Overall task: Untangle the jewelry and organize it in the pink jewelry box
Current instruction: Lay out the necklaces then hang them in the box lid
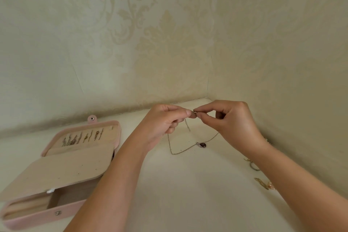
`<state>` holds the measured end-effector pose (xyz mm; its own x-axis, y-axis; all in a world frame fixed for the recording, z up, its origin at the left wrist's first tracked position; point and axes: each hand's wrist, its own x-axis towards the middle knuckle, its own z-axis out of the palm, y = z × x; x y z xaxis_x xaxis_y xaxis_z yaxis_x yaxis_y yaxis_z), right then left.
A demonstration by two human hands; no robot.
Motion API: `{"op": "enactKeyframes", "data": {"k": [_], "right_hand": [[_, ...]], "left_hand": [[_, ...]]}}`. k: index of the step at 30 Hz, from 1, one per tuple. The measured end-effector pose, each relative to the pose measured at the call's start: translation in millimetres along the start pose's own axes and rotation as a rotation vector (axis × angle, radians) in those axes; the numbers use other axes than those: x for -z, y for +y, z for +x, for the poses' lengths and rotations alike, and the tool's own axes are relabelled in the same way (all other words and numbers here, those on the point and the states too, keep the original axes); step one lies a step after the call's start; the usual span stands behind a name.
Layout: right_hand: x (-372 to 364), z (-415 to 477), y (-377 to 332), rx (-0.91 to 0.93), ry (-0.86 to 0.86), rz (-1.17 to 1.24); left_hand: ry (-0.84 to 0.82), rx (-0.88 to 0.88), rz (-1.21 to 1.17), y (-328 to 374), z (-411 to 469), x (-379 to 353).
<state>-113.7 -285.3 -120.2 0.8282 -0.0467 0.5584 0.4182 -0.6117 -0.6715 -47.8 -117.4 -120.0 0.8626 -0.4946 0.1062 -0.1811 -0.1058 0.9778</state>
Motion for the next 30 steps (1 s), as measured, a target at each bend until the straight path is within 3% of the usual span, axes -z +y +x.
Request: {"op": "enactKeyframes", "data": {"k": [8, 12, 20, 30], "right_hand": [[-1.9, 4.2, 9.0, 0.26, 0.052, -0.229], [-1.3, 5.1, 13.9, 0.293, 0.04, -0.247], [-0.4, 5.2, 11.6, 0.228, -0.013, -0.199], [-9.6, 1.7, 7.4, 0.085, 0.103, -0.109]], "left_hand": [[-0.013, 0.099, -0.003, 0.9, -0.1, -1.9], [-0.008, 0.192, -0.056, -1.4, 1.9, -3.0], [-0.003, 0.239, -0.079, -1.3, 2.4, -7.8], [0.034, 0.263, -0.166, 0.8, 3.1, -9.6]]}}
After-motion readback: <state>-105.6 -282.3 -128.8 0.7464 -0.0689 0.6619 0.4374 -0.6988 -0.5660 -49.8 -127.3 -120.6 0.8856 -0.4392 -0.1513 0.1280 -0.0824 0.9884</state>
